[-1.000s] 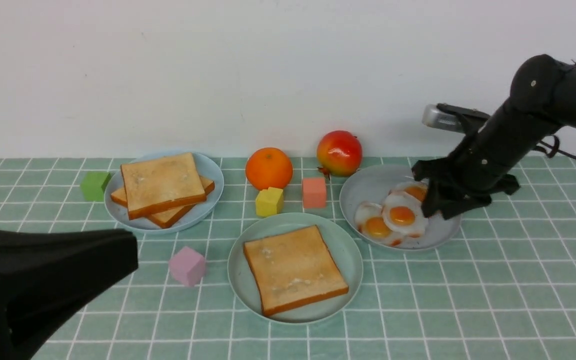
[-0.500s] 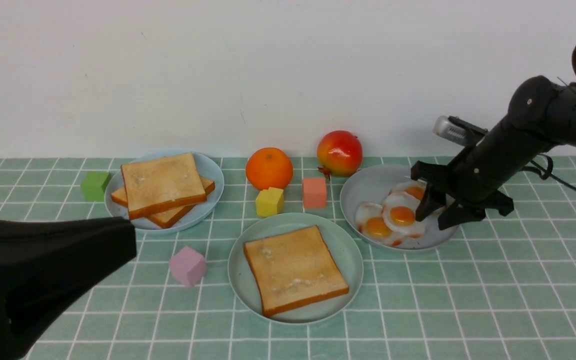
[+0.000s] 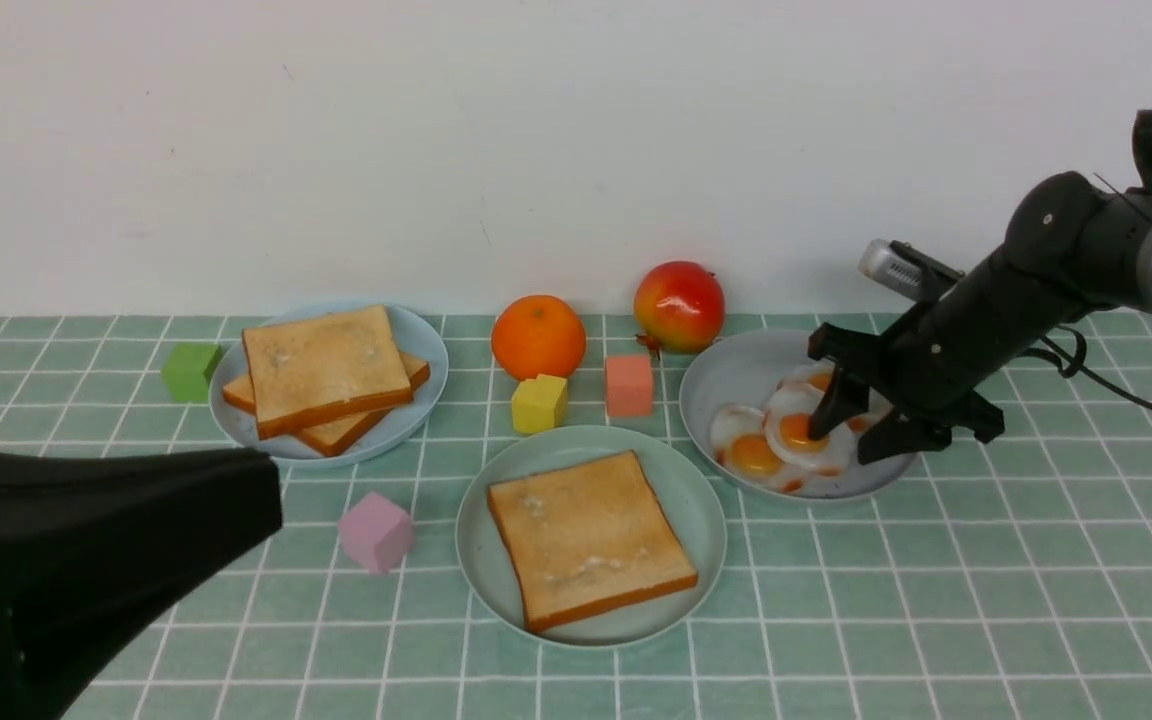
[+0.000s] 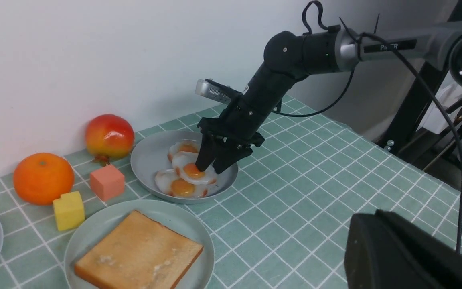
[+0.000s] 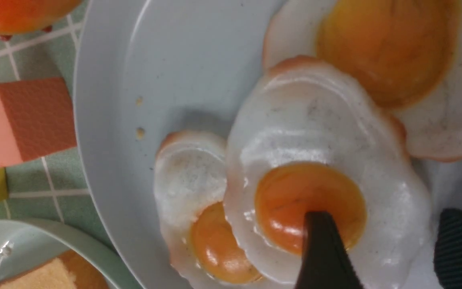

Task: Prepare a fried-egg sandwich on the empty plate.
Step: Use the right arm to grab a fried egg, then use the right arm to place the fried egg on the slice of bread in the middle

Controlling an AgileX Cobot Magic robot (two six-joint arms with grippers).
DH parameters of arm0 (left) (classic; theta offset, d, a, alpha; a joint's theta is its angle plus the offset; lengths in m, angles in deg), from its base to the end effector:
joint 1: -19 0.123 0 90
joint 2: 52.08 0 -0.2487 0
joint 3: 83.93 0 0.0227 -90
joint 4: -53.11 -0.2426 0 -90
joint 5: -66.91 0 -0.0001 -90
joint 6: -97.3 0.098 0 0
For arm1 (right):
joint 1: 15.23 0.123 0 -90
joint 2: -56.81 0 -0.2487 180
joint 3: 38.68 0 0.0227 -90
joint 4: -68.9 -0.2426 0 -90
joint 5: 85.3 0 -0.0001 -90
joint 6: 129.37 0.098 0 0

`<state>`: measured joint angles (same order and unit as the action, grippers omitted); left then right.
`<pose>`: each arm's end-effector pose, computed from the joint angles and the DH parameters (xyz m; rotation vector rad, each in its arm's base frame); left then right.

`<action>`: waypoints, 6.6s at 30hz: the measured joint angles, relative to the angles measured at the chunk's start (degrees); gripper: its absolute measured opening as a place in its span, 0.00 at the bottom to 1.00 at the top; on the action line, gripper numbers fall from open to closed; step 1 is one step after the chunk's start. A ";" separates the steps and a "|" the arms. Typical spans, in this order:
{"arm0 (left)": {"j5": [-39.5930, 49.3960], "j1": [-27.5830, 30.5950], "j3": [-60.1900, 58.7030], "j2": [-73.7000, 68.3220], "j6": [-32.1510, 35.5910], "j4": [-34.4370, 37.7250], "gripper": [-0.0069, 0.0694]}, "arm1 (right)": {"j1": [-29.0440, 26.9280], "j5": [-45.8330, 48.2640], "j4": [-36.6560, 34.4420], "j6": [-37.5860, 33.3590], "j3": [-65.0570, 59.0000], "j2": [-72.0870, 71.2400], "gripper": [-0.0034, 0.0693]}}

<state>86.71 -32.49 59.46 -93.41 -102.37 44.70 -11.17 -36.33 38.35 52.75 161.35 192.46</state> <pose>0.0927 -0.1087 0.3472 0.5636 1.6722 -0.7733 0.4330 0.0684 0.1272 0.3762 2.8046 0.6637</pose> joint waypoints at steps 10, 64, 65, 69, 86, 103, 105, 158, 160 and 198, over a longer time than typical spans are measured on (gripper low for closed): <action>0.00 0.00 0.00 0.00 0.00 1.80 0.07 | 0.00 -0.93 -0.28 -0.79 0.01 0.12 0.58; 3.41 0.00 -0.05 0.00 -0.02 -4.79 0.09 | 15.11 4.36 33.42 -35.08 1.41 -2.93 0.58; 3.41 0.00 -0.05 0.00 -0.02 -5.22 0.09 | 15.06 3.18 33.56 -36.16 1.41 -2.43 0.59; 3.07 0.00 -0.05 0.00 -0.02 -7.24 0.09 | 15.06 0.30 34.11 -40.07 1.41 -1.57 0.61; 2.81 0.00 -0.05 0.00 -0.02 -9.56 0.10 | 15.06 -2.73 39.91 -44.04 2.03 0.70 0.62; 2.77 0.00 -0.05 0.00 -0.02 -9.51 0.11 | 15.41 -1.64 40.56 -43.44 2.10 0.26 0.31; 2.77 0.00 -0.05 0.00 -0.02 -9.37 0.12 | 15.46 -0.41 40.56 -42.90 2.03 -0.85 0.27; 19.71 0.00 -0.05 0.00 -28.45 -34.78 0.13 | 38.39 1.06 44.94 -20.70 -10.07 -23.27 0.14; 19.05 0.00 -0.05 0.00 -28.45 -34.49 0.13 | 38.77 -0.72 45.08 -19.71 -10.21 -22.21 0.14; 10.79 0.00 -0.05 0.00 -28.40 -29.94 0.14 | 40.03 -1.48 49.82 -14.21 -10.27 -12.22 0.17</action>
<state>97.51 -32.49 59.41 -93.41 -130.77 14.77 28.86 -37.81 88.16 38.53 151.08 180.24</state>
